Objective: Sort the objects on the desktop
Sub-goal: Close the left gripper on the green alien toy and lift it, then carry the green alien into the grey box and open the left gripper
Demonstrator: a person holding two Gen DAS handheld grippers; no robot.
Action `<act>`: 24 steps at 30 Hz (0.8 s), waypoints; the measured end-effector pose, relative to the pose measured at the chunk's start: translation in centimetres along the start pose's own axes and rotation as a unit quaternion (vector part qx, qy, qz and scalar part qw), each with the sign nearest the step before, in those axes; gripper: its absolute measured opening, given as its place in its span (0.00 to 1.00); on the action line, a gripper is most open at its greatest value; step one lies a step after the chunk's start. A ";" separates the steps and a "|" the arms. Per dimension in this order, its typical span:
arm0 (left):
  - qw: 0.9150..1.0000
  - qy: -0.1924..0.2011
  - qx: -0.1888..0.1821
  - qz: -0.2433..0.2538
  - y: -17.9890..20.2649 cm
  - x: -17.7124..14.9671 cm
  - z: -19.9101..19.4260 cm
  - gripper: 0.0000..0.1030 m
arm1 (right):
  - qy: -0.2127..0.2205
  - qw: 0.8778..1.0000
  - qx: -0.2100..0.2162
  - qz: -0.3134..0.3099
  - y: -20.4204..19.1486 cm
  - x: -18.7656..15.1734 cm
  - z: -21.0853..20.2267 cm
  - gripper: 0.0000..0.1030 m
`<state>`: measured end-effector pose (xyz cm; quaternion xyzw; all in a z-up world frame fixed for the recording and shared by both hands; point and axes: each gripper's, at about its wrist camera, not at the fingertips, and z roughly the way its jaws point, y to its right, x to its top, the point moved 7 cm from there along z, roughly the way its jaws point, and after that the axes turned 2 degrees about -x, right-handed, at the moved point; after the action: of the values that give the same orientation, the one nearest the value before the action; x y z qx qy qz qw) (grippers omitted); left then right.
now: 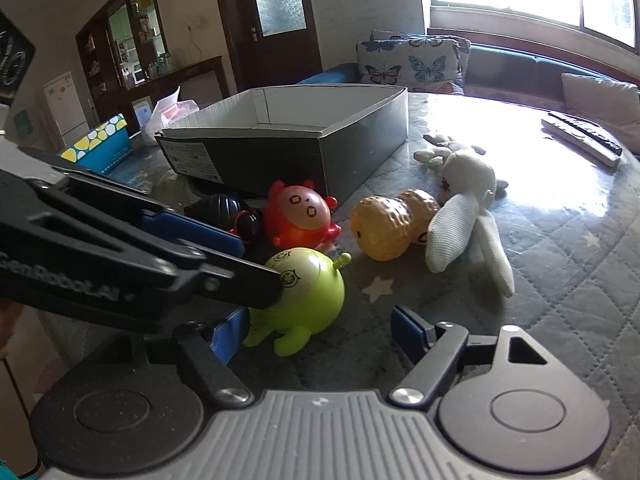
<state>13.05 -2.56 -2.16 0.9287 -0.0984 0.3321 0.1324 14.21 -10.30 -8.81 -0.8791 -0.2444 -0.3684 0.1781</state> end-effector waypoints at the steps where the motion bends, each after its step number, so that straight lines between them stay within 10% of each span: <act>1: 1.000 -0.003 -0.002 0.000 0.0 0.1 0.2 0.41 | 0.001 1.000 0.002 0.001 0.0 0.0 0.1 0.75; 12: 0.999 -0.023 -0.025 -0.020 -0.5 0.4 1.9 0.43 | 0.002 1.000 0.029 0.004 -0.4 0.6 0.7 0.49; 24: 0.999 0.002 -0.045 -0.025 -0.5 1.3 0.5 0.42 | 0.011 1.000 0.021 0.001 -0.3 1.8 -0.4 0.47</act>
<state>14.49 -2.38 -1.75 0.9232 -0.0900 0.3262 0.1822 14.86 -9.70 -7.18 -0.8712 -0.2492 -0.3730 0.1996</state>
